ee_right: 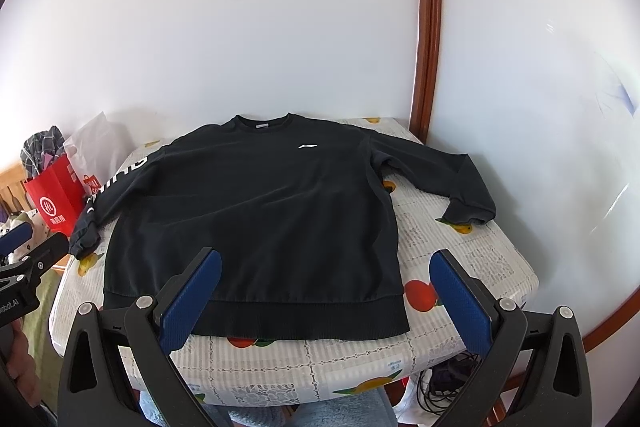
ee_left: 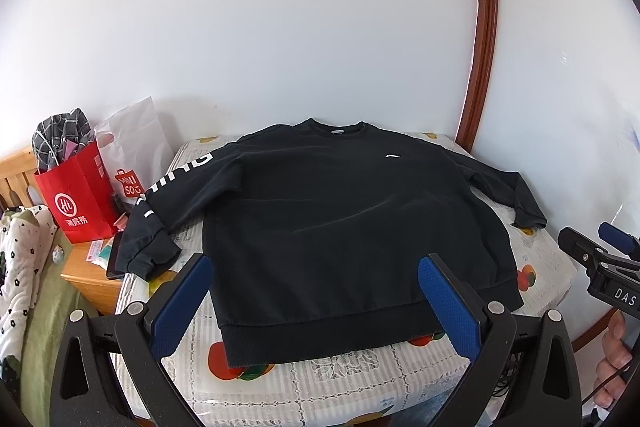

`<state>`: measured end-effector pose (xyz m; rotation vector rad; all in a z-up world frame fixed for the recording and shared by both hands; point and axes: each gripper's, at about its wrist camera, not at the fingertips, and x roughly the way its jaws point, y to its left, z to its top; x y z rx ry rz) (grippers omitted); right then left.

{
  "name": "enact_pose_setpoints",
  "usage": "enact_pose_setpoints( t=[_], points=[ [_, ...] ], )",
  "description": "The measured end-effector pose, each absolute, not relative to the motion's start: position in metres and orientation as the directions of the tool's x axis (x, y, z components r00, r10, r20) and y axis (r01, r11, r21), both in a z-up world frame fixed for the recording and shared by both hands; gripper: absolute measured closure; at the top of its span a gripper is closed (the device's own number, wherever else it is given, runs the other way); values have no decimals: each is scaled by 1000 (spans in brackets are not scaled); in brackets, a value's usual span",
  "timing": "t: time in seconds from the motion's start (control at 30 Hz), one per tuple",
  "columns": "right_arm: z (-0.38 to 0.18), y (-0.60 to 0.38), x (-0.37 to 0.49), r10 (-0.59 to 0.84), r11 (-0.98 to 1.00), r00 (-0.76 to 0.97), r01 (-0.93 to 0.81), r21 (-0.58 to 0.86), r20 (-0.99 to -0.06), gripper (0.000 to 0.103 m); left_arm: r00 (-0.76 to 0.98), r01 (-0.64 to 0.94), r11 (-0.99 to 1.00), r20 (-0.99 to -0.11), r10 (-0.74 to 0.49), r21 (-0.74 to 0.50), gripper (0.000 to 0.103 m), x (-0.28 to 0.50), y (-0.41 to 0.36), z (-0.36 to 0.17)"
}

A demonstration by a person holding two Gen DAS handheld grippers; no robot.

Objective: Fold small clothes

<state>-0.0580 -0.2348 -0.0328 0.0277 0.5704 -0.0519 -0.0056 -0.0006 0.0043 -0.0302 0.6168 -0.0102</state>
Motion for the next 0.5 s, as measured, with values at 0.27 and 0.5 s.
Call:
enact_pose_setpoints(
  t=[0.27,0.5],
  points=[
    [-33,-235,-58,-41,998,841,56,12,-540,0,816,-5,999,-578,-17,-37,0,-6,3,4],
    [-34,-235,-57,-41,998,840,56,12,-541,0,816,-5,999,-578,-16,-35,0,-7,4,4]
  ],
)
